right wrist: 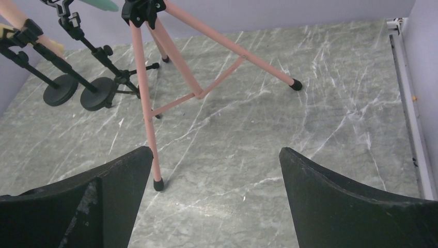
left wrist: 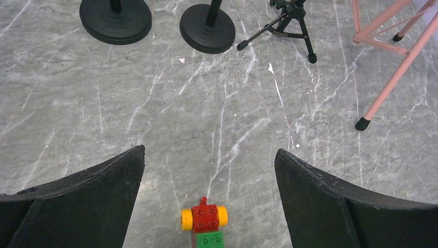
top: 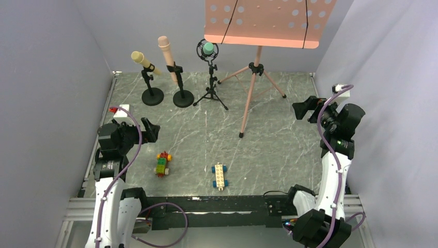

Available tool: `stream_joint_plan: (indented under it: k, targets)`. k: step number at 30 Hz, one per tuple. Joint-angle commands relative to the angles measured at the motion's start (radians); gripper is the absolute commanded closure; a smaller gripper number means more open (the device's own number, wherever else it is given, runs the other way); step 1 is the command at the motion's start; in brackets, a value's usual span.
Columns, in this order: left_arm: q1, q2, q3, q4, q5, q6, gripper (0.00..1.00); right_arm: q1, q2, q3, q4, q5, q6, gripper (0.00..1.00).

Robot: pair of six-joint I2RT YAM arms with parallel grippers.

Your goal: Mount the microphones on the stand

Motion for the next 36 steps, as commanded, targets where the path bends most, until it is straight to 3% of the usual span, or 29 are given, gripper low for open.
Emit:
stream_joint_plan:
  k: [1,36]
  targets:
    - [0.004,-0.005,0.011,0.036,-0.014,-0.004,0.01,-0.004,-0.019,0.021,-0.001,-0.039,-0.023,0.00]
    - [0.004,-0.014,0.010,0.038,-0.007,-0.002,0.01,-0.005,-0.025,0.015,-0.021,-0.029,-0.054,0.00]
